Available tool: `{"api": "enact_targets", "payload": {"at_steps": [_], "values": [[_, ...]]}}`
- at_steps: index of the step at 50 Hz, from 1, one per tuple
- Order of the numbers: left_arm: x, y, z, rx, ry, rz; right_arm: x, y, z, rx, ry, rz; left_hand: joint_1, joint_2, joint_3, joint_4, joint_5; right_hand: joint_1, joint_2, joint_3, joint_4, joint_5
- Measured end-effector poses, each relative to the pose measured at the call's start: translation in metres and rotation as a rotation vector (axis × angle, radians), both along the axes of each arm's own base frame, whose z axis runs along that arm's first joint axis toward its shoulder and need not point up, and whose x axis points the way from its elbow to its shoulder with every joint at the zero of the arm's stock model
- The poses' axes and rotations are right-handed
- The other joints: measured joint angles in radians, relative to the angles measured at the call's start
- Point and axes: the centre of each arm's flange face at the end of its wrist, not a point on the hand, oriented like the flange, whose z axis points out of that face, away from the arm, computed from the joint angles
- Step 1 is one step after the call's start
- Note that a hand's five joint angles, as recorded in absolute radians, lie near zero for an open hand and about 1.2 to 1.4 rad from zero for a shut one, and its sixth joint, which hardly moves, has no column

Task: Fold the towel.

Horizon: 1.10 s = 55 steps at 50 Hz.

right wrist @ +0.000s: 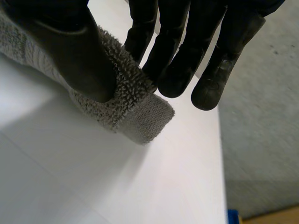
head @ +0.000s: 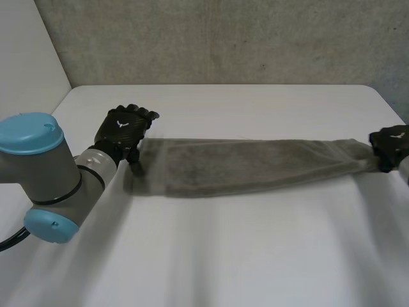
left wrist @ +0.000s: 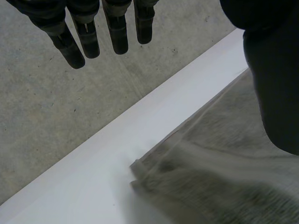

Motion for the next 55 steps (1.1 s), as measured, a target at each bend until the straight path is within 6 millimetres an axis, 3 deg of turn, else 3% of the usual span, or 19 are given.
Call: {"api": "enact_targets", "payload": {"at_steps": [9,13,16,18,19,21,24,26,29,34,35,38,40,42,47,51,55], "values": [[0.001,0.000,0.002,-0.004,0.003,0.002,-0.051,-0.021,0.015,-0.029,0.143,-0.097,0.000,0.000,0.000,0.000,0.000,0.002,0.000,0.000,0.000,0.000],[0.001,-0.001,0.005,-0.012,0.007,0.003,-0.047,-0.024,0.030,-0.073,0.165,-0.090,0.000,0.000,0.000,0.000,0.000,0.005,0.000,0.000,0.000,0.000],[0.001,-0.002,0.011,-0.025,0.015,0.005,-0.010,-0.022,0.058,-0.162,0.153,-0.021,0.000,0.000,0.000,0.000,0.000,0.006,0.000,0.000,0.003,0.000],[0.001,-0.002,0.014,-0.031,0.025,0.006,0.035,-0.012,0.077,-0.230,0.124,0.075,0.000,0.000,0.000,0.000,0.000,0.007,0.000,0.001,0.004,0.000],[0.001,-0.002,0.015,-0.032,0.027,0.006,0.047,-0.008,0.081,-0.245,0.116,0.102,0.000,0.000,0.000,0.000,0.000,0.007,0.000,0.001,0.004,0.000],[0.001,-0.003,0.017,-0.033,0.038,0.008,0.095,0.011,0.093,-0.297,0.084,0.214,0.000,0.000,0.000,0.000,-0.001,0.008,0.000,0.007,0.004,0.000],[0.001,-0.003,0.017,-0.030,0.047,0.009,0.144,0.035,0.094,-0.334,0.053,0.341,0.000,0.000,0.000,0.000,-0.002,0.009,0.000,0.010,0.004,0.000],[0.001,-0.003,0.017,-0.026,0.054,0.010,0.190,0.064,0.083,-0.349,0.033,0.470,0.000,0.000,0.000,0.000,-0.003,0.009,0.000,0.010,0.004,0.000],[0.001,-0.003,0.016,-0.021,0.058,0.011,0.233,0.097,0.061,-0.345,0.026,0.601,0.000,0.000,0.000,0.000,-0.003,0.009,0.000,0.010,0.004,0.000],[0.001,-0.002,0.015,-0.017,0.059,0.010,0.275,0.142,0.015,-0.288,0.060,0.756,0.000,0.000,0.000,0.000,-0.003,0.008,-0.001,0.009,0.002,-0.001],[0.000,-0.002,0.015,-0.017,0.058,0.009,0.279,0.150,0.006,-0.273,0.071,0.782,0.000,0.000,0.000,0.000,-0.003,-0.135,-0.140,-0.113,-0.120,-0.053],[0.000,-0.001,0.015,-0.016,0.058,0.008,0.285,0.160,-0.009,-0.246,0.089,0.823,0.000,0.000,0.000,0.000,-0.003,-0.513,-0.515,-0.481,-0.482,-0.352],[0.000,-0.001,0.015,-0.016,0.058,0.007,0.285,0.164,-0.014,-0.232,0.093,0.842,0.000,0.000,0.000,0.000,-0.003,-0.902,-0.913,-0.871,-0.868,-0.753],[0.000,-0.001,0.015,-0.017,0.058,0.007,0.283,0.164,-0.013,-0.228,0.089,0.841,0.000,0.000,0.000,0.000,-0.003,-1.056,-1.057,-1.043,-1.043,-0.880],[-0.002,-0.001,0.016,-0.021,0.059,0.003,0.265,0.152,0.007,-0.219,0.029,0.785,0.000,0.000,0.000,0.000,-0.003,-1.118,-1.088,-1.094,-1.083,-0.885],[-0.007,0.003,0.017,-0.025,0.061,-0.014,0.232,0.131,0.033,-0.195,-0.090,0.665,0.000,0.000,0.000,0.000,-0.003,-1.119,-1.088,-1.094,-1.083,-0.885],[-0.016,0.009,0.019,-0.031,0.064,-0.041,0.195,0.116,0.041,-0.130,-0.188,0.545,0.000,0.000,0.000,0.000,-0.003,-1.119,-1.088,-1.094,-1.083,-0.885]]}}
